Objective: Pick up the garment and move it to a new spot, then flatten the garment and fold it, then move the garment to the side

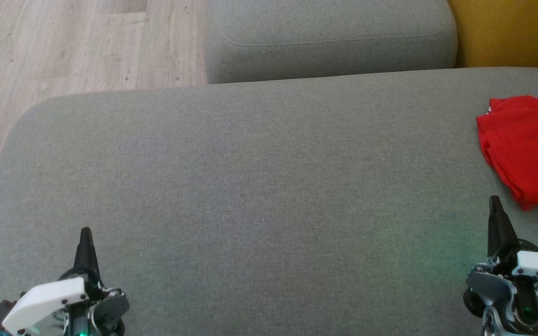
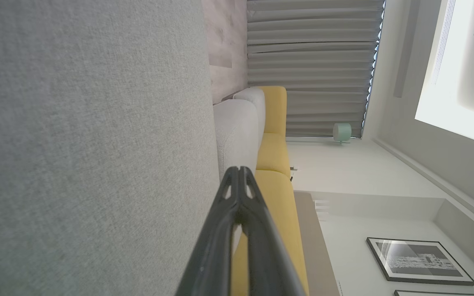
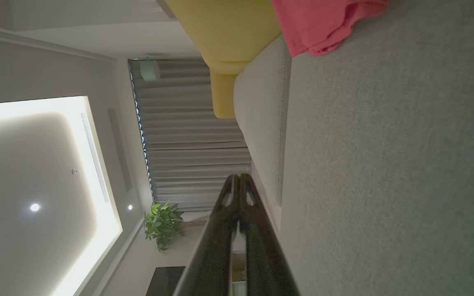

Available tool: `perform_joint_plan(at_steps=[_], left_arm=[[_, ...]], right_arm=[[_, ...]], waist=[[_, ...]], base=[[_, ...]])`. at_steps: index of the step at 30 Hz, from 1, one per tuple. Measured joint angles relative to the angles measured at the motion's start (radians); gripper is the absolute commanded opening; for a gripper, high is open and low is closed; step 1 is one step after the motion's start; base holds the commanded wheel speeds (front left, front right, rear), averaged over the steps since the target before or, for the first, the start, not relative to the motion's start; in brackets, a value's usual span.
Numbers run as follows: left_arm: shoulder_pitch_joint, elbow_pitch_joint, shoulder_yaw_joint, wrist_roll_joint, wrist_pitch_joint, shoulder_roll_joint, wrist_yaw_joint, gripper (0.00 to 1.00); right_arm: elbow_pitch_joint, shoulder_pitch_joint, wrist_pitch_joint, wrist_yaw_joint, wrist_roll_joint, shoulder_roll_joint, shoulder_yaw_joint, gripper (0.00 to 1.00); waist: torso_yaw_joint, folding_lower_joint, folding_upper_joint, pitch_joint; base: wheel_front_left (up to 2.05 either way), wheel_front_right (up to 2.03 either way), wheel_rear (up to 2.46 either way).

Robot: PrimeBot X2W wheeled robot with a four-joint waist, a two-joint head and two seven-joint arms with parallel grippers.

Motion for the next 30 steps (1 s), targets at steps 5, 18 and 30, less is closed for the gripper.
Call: perform_joint_plan(at_steps=[5, 18, 30], left_arm=[[0.000, 0.000, 0.002, 0.000, 0.007, -0.001, 0.000, 0.00], [0.000, 0.000, 0.015, 0.000, 0.008, -0.005, 0.000, 0.00], [0.000, 0.000, 0.019, 0.001, 0.009, -0.006, 0.000, 0.00]], right_arm=[[0.000, 0.000, 0.000, 0.000, 0.000, 0.000, -0.002, 0.00], [0.000, 0.000, 0.000, 0.000, 0.000, 0.000, -0.005, 0.00], [0.000, 0.000, 0.001, 0.000, 0.000, 0.000, -0.007, 0.00]], waist=[[0.000, 0.0000, 0.0000, 0.000], [0.000, 0.0000, 0.0000, 0.000], [0.000, 0.0000, 0.0000, 0.000]], base=[[0.00, 0.00, 0.00], [0.00, 0.00, 0.00], [0.00, 0.00, 0.00]])
